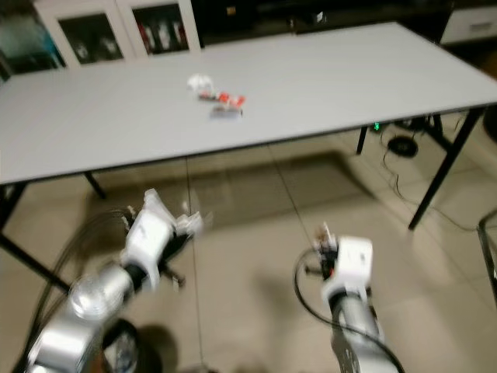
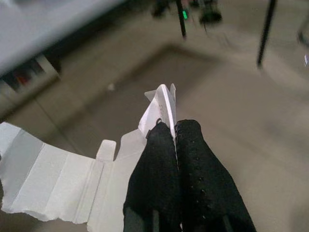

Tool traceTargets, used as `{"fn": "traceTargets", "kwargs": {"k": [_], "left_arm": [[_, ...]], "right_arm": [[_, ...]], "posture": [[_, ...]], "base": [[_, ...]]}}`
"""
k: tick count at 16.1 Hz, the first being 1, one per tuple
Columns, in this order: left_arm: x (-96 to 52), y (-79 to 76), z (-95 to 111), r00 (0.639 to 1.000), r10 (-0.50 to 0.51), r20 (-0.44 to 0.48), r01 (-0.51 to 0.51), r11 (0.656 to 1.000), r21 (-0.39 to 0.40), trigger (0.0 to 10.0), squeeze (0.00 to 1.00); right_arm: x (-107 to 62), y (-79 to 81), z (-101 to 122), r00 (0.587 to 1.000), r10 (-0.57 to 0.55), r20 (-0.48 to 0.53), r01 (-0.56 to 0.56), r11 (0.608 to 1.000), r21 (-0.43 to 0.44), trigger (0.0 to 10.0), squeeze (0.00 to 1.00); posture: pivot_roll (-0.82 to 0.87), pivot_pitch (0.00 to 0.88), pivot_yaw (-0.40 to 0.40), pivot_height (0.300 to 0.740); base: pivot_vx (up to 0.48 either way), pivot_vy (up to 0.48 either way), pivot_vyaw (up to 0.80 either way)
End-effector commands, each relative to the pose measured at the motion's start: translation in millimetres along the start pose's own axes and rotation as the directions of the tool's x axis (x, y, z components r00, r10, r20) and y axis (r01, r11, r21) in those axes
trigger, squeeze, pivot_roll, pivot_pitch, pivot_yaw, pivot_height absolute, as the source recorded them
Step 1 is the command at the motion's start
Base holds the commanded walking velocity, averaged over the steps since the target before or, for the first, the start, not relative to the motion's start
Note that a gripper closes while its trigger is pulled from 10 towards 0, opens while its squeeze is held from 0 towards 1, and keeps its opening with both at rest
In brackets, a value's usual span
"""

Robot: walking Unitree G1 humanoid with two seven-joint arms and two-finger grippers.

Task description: Picking trash to rubbish bin

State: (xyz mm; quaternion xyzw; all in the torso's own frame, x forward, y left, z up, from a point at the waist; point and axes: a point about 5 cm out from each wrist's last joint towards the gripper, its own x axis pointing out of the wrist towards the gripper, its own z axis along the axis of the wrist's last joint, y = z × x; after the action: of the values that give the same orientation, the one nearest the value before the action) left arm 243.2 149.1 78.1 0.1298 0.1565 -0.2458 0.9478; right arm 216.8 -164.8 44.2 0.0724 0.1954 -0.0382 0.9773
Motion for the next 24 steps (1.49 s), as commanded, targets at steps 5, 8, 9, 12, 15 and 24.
{"fn": "traceTargets", "kwargs": {"k": [5, 8, 9, 12, 15, 24], "left_arm": [[-4.1, -1.7, -32.2, 0.997, 0.004, -0.082, -0.003, 1.0, 0.015, 10.0, 0.0], [-7.1, -4.5, -46.7, 0.993, 0.021, -0.114, -0.021, 1.0, -0.004, 10.0, 0.0], [-9.3, -4.4, -53.8, 0.991, 0.05, -0.121, -0.056, 0.997, -0.046, 10.0, 0.0], [-12.6, -4.6, -62.3, 0.986, 0.073, -0.147, -0.084, 0.994, -0.07, 10.0, 0.0], [-14.4, -2.6, -62.5, 0.986, 0.085, -0.142, -0.096, 0.993, -0.07, 10.0, 0.0], [-13.3, 1.6, -60.2, 0.987, 0.087, -0.132, -0.094, 0.994, -0.049, 10.0, 0.0]], "right_arm": [[6.7, 2.7, -52.6, 0.982, 0.02, -0.188, -0.036, 0.996, -0.079, 10.0, 0.0], [9.6, 1.0, -65.5, 0.972, 0.039, -0.231, -0.068, 0.991, -0.116, 10.0, 0.0], [11.2, -1.8, -72.1, 0.968, 0.029, -0.25, -0.061, 0.99, -0.123, 10.0, 0.0], [13.1, -0.4, -78.5, 0.961, 0.046, -0.274, -0.083, 0.988, -0.127, 10.0, 0.0], [16.7, 1.5, -84.5, 0.953, 0.074, -0.295, -0.118, 0.984, -0.133, 10.0, 0.0], [21.6, 2.7, -86.0, 0.953, 0.087, -0.289, -0.13, 0.983, -0.132, 10.0, 0.0]], "posture": [[-0.11, 0.037, 0.061, 0.74], [-0.1, 0.032, 0.043, 0.74], [-0.09, 0.03, 0.031, 0.74], [-0.08, 0.026, 0.015, 0.74], [-0.06, 0.022, -0.003, 0.74], [-0.05, 0.005, -0.005, 0.74]], "base": [[-0.289, 0.0, 0.0], [-0.289, 0.0, 0.0], [-0.255, 0.0, 0.0], [0.0, 0.0, 0.0], [0.0, 0.223, 0.0], [0.0, 0.379, 0.0]]}}
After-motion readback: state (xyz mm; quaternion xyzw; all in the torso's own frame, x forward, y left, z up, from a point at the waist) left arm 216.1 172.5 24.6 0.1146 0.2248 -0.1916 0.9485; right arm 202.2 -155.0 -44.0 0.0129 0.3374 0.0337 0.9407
